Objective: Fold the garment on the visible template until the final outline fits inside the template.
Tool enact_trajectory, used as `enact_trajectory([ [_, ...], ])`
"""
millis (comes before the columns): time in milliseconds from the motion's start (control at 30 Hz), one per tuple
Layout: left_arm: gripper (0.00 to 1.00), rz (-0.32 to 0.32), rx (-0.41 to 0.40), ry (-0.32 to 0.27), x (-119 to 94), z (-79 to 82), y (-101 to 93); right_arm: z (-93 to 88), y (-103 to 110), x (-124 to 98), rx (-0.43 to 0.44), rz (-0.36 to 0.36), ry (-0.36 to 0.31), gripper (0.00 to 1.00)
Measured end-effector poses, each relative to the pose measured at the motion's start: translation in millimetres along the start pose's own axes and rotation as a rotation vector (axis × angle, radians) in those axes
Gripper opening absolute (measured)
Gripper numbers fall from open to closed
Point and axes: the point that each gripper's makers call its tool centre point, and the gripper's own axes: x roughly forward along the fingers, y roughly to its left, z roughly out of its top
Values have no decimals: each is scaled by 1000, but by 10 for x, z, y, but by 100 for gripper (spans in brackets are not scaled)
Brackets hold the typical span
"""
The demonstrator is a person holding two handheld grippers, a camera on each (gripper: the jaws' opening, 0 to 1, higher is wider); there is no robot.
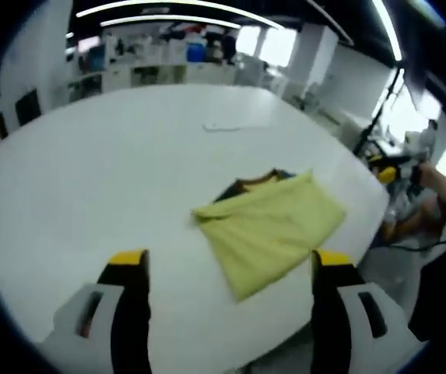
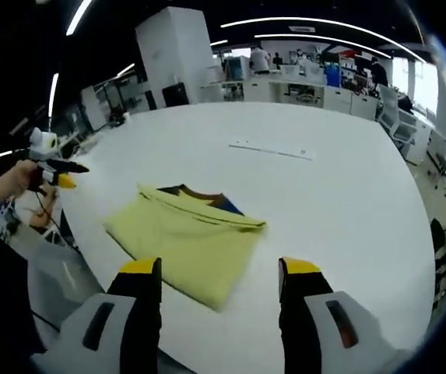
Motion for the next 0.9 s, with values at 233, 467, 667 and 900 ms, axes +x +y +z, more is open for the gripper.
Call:
enact_trajectory([
  [233, 87, 26, -42, -53, -302, -88, -129, -125, 257, -223, 36, 54, -45, 74],
  [467, 92, 28, -40, -56, -501, -230, -263, -248, 394, -399, 71, 74, -70, 80],
  [667, 97, 54, -2, -48, -591, -283, -224, -279, 428, -515, 70, 53, -99, 91],
  [900, 99, 45, 0, -47, -609, -315, -238, -259, 475, -610, 95, 58, -145, 100],
])
